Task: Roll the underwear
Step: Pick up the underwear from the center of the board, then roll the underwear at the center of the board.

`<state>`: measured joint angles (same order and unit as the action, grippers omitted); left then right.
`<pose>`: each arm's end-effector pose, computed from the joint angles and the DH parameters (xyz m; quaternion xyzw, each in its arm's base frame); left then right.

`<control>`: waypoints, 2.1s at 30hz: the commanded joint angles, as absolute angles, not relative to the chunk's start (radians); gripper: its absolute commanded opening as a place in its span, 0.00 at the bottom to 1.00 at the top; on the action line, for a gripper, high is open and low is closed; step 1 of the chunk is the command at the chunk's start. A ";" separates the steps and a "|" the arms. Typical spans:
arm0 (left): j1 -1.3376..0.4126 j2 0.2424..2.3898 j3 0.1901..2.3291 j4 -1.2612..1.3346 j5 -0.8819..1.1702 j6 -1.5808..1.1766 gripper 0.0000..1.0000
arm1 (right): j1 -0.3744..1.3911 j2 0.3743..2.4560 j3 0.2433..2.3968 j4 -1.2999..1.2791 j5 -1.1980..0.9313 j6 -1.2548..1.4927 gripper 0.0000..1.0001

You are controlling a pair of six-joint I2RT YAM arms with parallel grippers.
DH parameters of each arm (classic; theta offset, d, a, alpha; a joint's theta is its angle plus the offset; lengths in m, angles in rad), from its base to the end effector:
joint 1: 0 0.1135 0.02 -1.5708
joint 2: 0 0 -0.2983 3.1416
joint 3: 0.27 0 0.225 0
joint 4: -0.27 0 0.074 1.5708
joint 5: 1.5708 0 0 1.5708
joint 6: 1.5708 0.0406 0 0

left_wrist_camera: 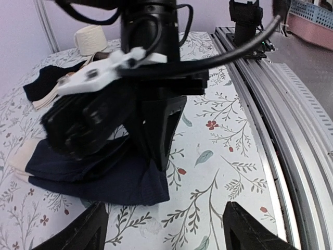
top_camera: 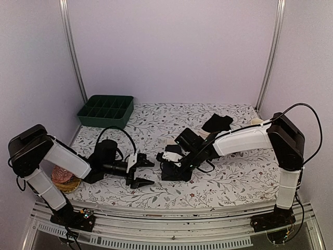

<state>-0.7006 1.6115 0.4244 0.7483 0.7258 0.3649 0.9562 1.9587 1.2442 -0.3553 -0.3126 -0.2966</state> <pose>0.1840 -0.1904 0.1886 0.5648 0.5830 -0.3792 0.4442 0.2147 0.3259 0.1941 -0.5923 0.7527 0.2220 0.1828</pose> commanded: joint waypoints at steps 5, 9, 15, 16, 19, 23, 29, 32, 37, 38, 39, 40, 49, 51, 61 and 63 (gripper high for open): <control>-0.835 1.654 0.341 0.984 0.557 0.585 0.79 | 0.895 2.028 1.336 -0.458 -0.564 -0.165 0.02; -0.886 1.700 0.336 1.034 0.458 0.626 0.77 | 0.889 2.049 1.353 -0.471 -0.576 -0.150 0.02; -0.913 1.759 0.371 1.046 0.367 0.640 0.75 | 0.887 2.080 1.375 -0.486 -0.586 -0.146 0.03; -0.915 1.769 0.379 1.044 0.359 0.638 0.75 | 0.887 2.085 1.379 -0.488 -0.590 -0.146 0.03; -0.925 1.801 0.409 1.033 0.333 0.637 0.73 | 0.885 2.094 1.386 -0.492 -0.599 -0.150 0.02; -0.929 1.833 0.434 1.015 0.309 0.642 0.70 | 0.883 2.097 1.388 -0.494 -0.606 -0.154 0.02; -0.931 1.856 0.460 0.959 0.313 0.652 0.67 | 0.876 2.088 1.389 -0.498 -0.616 -0.159 0.02; -0.935 1.867 0.475 0.935 0.303 0.653 0.63 | 0.873 2.085 1.387 -0.502 -0.622 -0.162 0.03; -0.941 1.886 0.495 0.906 0.291 0.655 0.49 | 0.872 2.077 1.388 -0.506 -0.624 -0.166 0.02; -0.940 1.888 0.497 0.906 0.289 0.655 0.45 | 0.871 2.076 1.388 -0.506 -0.623 -0.166 0.03; -0.941 1.889 0.498 0.906 0.288 0.654 0.42 | 0.872 2.076 1.387 -0.508 -0.623 -0.166 0.02; -0.942 1.891 0.499 0.905 0.285 0.653 0.41 | 0.871 2.074 1.387 -0.508 -0.624 -0.166 0.03; -0.942 1.895 0.518 0.879 0.283 0.634 0.29 | 0.870 2.062 1.385 -0.512 -0.615 -0.167 0.03; -0.942 1.896 0.521 0.872 0.285 0.628 0.25 | 0.869 2.062 1.386 -0.513 -0.612 -0.167 0.03; -0.933 1.875 0.535 0.822 0.326 0.572 0.00 | 0.870 1.991 1.360 -0.495 -0.548 -0.170 0.21; -0.921 1.866 0.543 0.803 0.358 0.541 0.00 | 0.870 1.935 1.329 -0.476 -0.514 -0.171 0.32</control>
<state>-0.9272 1.8851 0.5232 0.8478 0.2981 0.5983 0.8757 2.0636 1.3632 -0.5037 -0.5739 -0.1539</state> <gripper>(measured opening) 0.044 0.232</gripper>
